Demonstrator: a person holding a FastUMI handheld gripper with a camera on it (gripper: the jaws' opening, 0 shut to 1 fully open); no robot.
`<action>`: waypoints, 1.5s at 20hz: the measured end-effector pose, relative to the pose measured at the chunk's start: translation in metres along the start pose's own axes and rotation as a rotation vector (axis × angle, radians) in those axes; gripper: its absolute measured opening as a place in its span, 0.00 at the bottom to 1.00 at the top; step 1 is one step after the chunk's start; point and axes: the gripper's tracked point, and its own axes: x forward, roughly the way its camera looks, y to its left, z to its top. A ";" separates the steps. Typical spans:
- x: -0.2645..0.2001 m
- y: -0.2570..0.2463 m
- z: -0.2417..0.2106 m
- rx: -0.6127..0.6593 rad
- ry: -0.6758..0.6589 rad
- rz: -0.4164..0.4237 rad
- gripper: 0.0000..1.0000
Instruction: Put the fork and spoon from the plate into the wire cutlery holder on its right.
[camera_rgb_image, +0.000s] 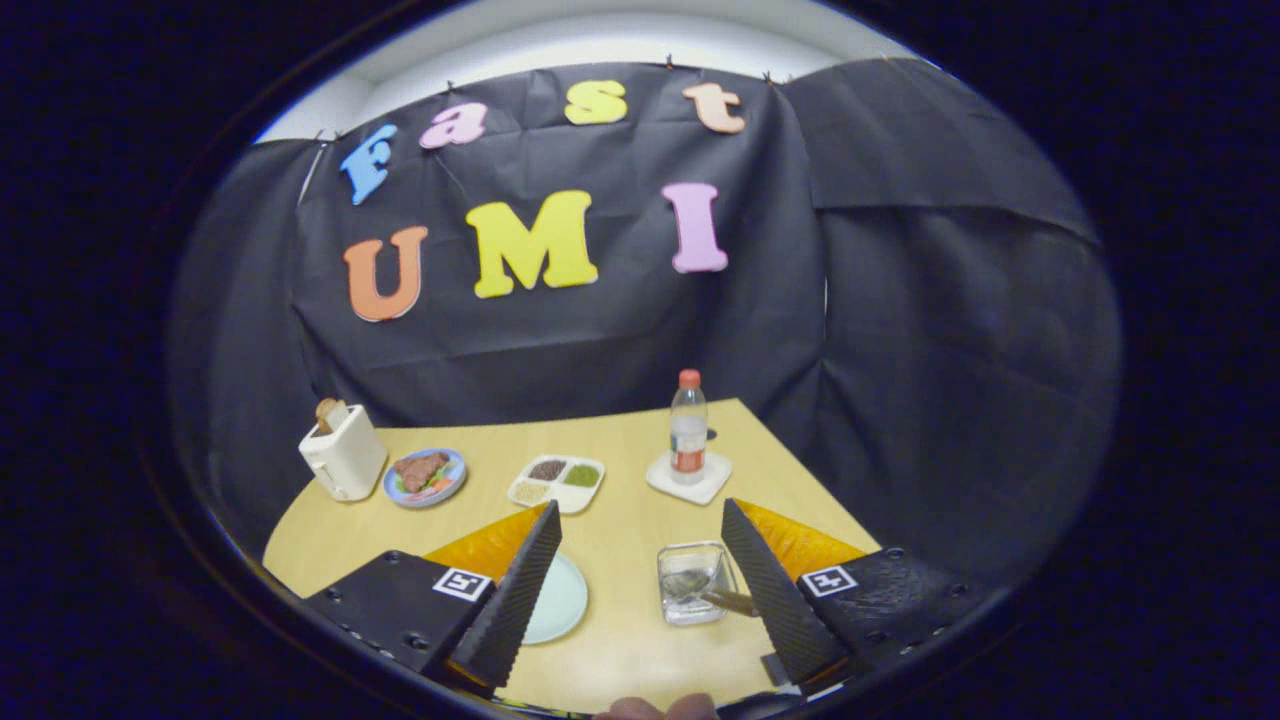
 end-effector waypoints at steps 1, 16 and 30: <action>-0.009 0.012 0.005 -0.018 -0.056 0.013 0.96; -0.050 0.090 0.013 0.024 -0.287 0.050 0.96; -0.042 0.069 0.015 0.059 -0.274 0.002 0.96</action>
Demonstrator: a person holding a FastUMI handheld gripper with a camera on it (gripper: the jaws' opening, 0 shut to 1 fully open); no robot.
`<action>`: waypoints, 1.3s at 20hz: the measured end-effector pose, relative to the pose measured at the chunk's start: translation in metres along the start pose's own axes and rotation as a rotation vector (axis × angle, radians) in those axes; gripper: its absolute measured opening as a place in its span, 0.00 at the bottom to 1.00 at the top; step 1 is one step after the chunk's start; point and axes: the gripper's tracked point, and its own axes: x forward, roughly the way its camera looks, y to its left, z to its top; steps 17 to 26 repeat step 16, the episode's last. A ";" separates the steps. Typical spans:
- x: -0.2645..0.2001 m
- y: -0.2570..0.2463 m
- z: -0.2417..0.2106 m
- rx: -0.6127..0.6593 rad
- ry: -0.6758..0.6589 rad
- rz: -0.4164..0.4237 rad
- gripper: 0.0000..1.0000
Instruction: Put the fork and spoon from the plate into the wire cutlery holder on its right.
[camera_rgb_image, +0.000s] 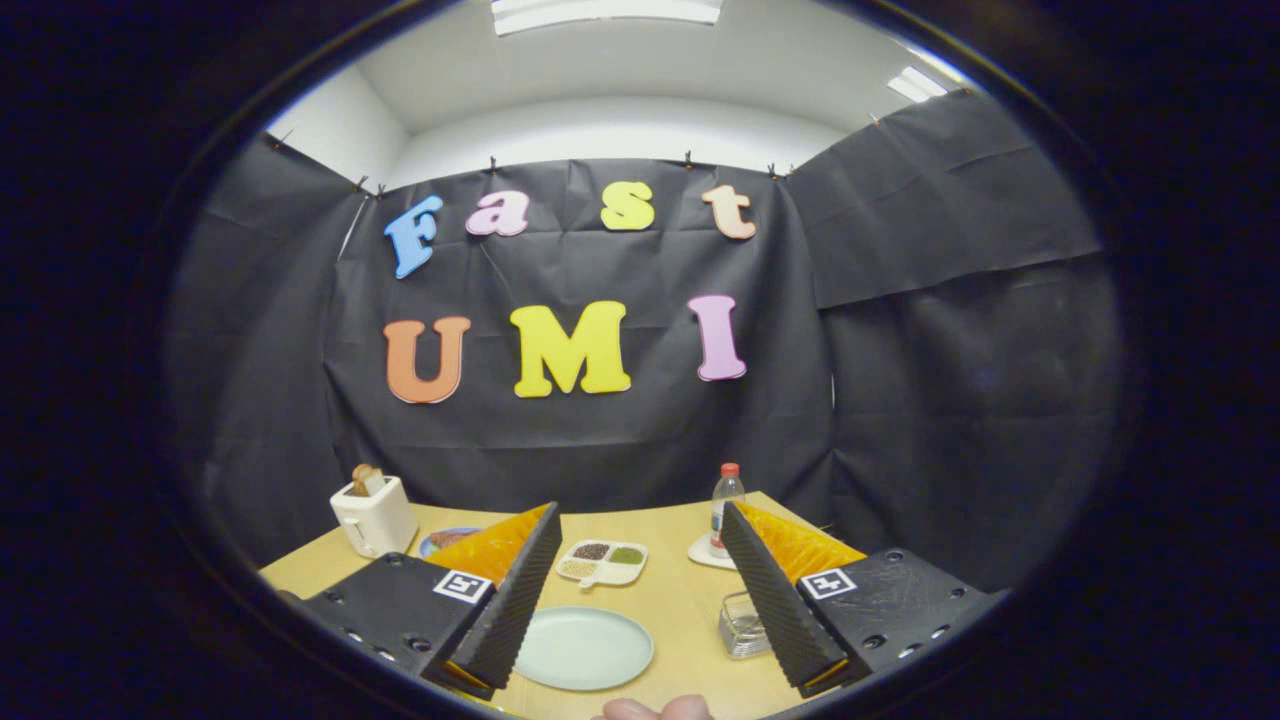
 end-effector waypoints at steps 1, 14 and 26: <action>0.001 -0.002 -0.001 0.005 0.000 -0.004 0.96; 0.005 0.003 -0.006 0.023 0.009 0.017 0.96; 0.005 0.002 -0.007 0.022 0.012 0.013 0.96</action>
